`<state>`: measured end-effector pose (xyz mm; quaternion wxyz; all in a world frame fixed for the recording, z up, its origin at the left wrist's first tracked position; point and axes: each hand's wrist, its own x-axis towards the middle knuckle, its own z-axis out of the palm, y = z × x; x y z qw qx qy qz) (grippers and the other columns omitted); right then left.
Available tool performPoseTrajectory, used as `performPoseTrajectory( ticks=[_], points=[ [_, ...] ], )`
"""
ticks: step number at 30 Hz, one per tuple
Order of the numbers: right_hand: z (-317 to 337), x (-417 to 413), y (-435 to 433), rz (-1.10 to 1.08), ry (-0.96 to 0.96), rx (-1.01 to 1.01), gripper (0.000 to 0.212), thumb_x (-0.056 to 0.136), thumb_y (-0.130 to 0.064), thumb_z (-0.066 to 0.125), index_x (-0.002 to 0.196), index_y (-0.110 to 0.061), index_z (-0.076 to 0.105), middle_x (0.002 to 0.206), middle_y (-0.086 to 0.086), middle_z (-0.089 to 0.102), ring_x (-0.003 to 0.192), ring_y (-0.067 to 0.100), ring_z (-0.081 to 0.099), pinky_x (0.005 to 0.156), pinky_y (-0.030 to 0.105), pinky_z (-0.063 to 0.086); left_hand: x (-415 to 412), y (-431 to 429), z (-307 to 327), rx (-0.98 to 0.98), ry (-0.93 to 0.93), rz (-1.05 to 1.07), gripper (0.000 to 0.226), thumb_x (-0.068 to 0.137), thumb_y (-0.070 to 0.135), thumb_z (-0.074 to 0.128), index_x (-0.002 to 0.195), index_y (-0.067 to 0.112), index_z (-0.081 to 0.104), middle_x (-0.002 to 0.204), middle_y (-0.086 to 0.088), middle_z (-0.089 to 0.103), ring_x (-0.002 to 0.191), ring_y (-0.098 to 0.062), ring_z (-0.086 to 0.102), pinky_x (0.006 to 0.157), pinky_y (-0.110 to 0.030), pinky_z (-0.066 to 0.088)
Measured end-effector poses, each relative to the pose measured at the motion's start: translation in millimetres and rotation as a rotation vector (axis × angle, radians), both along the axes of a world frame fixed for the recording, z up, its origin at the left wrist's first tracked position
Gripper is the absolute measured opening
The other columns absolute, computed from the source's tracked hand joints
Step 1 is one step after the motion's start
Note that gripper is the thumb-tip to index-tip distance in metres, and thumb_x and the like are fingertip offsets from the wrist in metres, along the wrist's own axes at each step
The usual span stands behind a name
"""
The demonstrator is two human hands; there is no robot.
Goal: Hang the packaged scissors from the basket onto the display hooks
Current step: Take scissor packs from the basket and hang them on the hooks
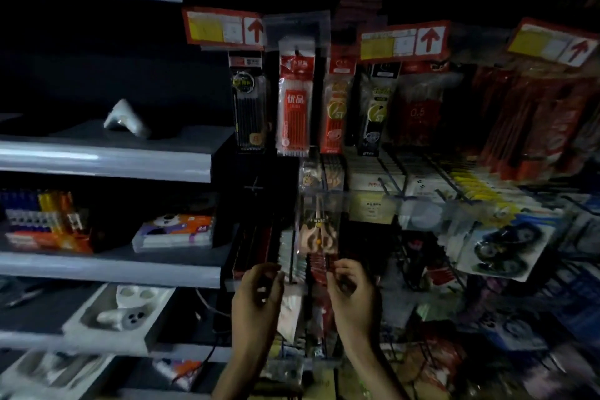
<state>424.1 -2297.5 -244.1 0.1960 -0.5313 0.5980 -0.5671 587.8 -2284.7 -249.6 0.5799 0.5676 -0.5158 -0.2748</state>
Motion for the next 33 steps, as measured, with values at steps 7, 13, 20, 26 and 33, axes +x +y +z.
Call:
performPoseTrajectory(
  ticks=[7,13,20,26,33],
  points=[
    [-27.2,18.1,71.6,0.466,0.017,0.160,0.005,0.098,-0.036,0.066,0.097,-0.032,0.069,0.088,-0.013,0.071,0.084,0.002,0.068,0.075,0.018,0.053,25.6,109.5,-25.4,0.094,-0.143,0.097,0.013,0.102,0.022,0.066,0.104,0.034,0.071,0.098,0.015,0.073,0.086,-0.003,0.071,0.072,-0.030,0.060],
    [-73.8,55.8,130.8,0.739,0.132,0.284,0.044,0.100,-0.036,0.064,0.058,-0.033,0.052,0.063,-0.011,0.053,0.058,0.009,0.054,0.055,0.024,0.036,83.9,232.6,-64.0,0.297,-0.347,0.400,0.017,0.099,0.020,0.067,0.096,0.036,0.069,0.095,0.021,0.073,0.084,-0.003,0.070,0.071,-0.040,0.061],
    [-83.9,132.9,199.9,1.058,0.198,0.294,0.041,0.096,-0.039,0.064,0.055,-0.038,0.062,0.075,-0.013,0.066,0.072,0.002,0.065,0.067,0.038,0.053,109.0,367.4,-67.7,0.403,-0.339,0.746,0.029,0.101,0.052,0.053,0.084,0.030,0.059,0.080,0.018,0.068,0.076,-0.001,0.068,0.069,-0.037,0.058],
    [-80.7,210.5,265.8,1.357,0.231,0.330,0.028,0.103,-0.022,0.057,0.086,-0.035,0.075,0.092,-0.023,0.073,0.091,-0.006,0.067,0.076,0.023,0.052,136.6,468.2,-75.7,0.373,-0.196,1.018,0.047,0.099,0.061,0.044,0.073,0.024,0.058,0.073,0.015,0.067,0.070,-0.001,0.067,0.065,-0.033,0.054],
    [-87.1,337.8,358.3,1.614,0.314,0.174,0.015,0.097,-0.018,0.067,0.103,-0.031,0.073,0.100,-0.019,0.073,0.099,0.005,0.069,0.082,0.025,0.057,215.6,590.9,-95.4,0.376,-0.109,1.148,0.040,0.101,0.056,0.041,0.090,0.031,0.070,0.091,0.019,0.071,0.089,-0.003,0.069,0.079,-0.040,0.056]
  ],
)
